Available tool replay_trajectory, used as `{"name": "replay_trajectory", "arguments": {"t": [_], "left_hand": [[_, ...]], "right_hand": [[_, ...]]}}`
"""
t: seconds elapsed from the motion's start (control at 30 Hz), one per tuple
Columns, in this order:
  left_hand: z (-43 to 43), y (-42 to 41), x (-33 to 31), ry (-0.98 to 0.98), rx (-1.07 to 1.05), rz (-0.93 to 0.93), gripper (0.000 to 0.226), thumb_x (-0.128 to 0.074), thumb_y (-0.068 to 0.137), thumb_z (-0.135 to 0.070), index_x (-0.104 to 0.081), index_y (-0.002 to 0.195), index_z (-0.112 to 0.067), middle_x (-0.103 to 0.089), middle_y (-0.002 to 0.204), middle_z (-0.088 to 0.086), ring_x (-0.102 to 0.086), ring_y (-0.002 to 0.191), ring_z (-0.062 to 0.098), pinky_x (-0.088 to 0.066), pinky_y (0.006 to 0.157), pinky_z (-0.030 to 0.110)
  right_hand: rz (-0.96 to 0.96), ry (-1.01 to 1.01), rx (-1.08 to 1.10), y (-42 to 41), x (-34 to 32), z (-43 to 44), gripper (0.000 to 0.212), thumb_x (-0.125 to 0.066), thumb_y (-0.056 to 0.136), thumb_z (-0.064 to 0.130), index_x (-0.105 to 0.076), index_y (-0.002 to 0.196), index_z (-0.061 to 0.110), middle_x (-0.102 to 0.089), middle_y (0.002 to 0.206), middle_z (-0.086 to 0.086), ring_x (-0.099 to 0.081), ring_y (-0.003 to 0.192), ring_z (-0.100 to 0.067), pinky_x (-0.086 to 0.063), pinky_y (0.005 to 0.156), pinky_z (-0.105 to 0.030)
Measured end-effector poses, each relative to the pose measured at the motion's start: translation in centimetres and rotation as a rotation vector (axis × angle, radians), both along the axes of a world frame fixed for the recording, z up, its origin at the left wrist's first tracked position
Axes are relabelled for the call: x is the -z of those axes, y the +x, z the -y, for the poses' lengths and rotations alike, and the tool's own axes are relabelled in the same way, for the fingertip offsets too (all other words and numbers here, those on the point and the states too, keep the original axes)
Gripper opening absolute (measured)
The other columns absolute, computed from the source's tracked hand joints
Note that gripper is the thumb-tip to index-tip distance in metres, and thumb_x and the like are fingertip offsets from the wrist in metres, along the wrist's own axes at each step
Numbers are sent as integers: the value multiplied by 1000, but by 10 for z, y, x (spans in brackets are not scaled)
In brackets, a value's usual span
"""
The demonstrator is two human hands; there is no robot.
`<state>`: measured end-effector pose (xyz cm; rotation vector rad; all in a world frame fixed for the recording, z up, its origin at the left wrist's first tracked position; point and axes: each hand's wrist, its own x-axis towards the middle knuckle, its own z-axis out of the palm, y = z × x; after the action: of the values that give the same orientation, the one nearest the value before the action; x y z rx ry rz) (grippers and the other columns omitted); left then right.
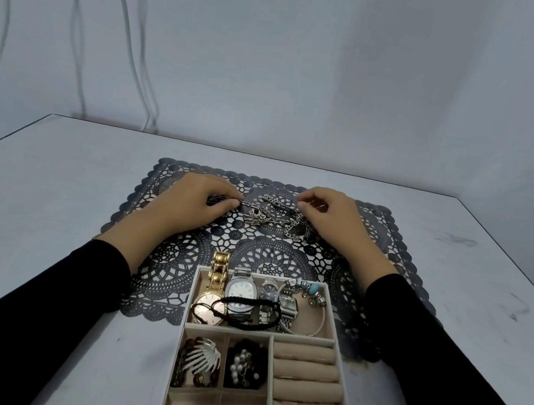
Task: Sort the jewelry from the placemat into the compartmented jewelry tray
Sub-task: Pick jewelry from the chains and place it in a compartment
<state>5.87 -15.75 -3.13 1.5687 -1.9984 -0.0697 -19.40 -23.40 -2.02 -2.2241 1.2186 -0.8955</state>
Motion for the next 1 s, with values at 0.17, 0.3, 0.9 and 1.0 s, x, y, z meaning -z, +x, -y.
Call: {"name": "replay_trajectory", "arguments": {"t": [0.17,0.3,0.9,1.0], "left_hand": [[-1,8,-1,3,-22,-6,19,-64,93,-26,-75,107,-22,-71,112,-9,-62,102,5,-48,95,28],[-4,15,-3,10,-62,-69,15,-66,92,-22,-76,102,-25,-68,103,-20,-61,97,-1,-45,91,18],[-1,-14,-7,66,104,35,18,-66,92,-27,-74,108,-24,-68,103,-8,-61,92,8,-47,82,25],[0,-17,-6,62,87,54,19,-65,92,-28,-73,108,-24,-68,102,-9,-58,88,6,-43,78,21]], "right_hand": [[-169,-23,-52,13,-3,-2,20,-67,88,27,-72,105,19,-66,94,6,-55,80,-4,-40,69,-15],[-217,-20,-30,15,-5,1,11,-65,90,20,-72,97,17,-62,88,5,-52,77,-5,-35,61,-12],[387,233,-57,10,-18,-1,1,-68,87,14,-68,88,13,-65,77,3,-58,67,-5,-48,69,-16],[460,275,-56,9,-21,-2,2,-67,87,14,-67,90,14,-65,86,-3,-57,76,-11,-49,75,-20]]}}
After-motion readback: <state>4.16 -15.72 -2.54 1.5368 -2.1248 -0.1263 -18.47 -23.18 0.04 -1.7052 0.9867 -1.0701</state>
